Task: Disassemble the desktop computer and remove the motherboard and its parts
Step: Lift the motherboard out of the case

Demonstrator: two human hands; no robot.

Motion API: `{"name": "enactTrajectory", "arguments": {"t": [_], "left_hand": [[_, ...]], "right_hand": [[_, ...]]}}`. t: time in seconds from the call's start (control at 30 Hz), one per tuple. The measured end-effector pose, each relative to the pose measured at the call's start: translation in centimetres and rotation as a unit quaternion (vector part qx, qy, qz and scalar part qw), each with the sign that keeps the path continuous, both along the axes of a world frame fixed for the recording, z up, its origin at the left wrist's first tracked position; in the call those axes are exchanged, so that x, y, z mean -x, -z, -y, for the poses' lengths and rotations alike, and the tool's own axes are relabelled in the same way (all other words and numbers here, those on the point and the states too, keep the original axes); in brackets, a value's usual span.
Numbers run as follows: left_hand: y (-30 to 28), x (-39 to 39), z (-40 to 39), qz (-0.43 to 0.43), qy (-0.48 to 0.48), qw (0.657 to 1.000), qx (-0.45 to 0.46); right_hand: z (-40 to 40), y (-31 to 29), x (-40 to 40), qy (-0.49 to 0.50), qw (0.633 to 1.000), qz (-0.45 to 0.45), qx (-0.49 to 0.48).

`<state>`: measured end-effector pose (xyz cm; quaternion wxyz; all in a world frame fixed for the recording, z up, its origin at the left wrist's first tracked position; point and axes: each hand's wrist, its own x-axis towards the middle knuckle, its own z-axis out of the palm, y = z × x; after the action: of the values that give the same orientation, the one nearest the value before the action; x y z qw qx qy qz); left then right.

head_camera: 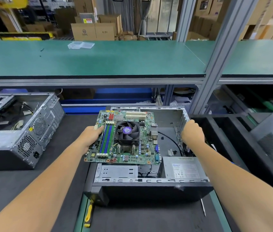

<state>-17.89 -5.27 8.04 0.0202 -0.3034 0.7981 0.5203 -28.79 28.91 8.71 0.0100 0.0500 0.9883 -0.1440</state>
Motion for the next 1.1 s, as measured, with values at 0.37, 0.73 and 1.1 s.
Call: {"name": "enactTrajectory", "arguments": {"t": [0.37,0.73,1.1], "left_hand": [[0.0,5.5,1.3,-0.001,-0.014,1.000,0.005],[0.1,10.5,2.5,-0.012,-0.022,1.000,0.012],[0.9,13.5,2.7,-0.012,-0.034,0.999,0.032]], "right_hand": [[1.5,0.1,5.5,0.000,1.000,-0.002,0.007],[2.9,-0.1,10.5,0.001,1.000,0.002,0.004],[3.4,0.5,13.2,0.009,1.000,-0.002,0.023]]}}
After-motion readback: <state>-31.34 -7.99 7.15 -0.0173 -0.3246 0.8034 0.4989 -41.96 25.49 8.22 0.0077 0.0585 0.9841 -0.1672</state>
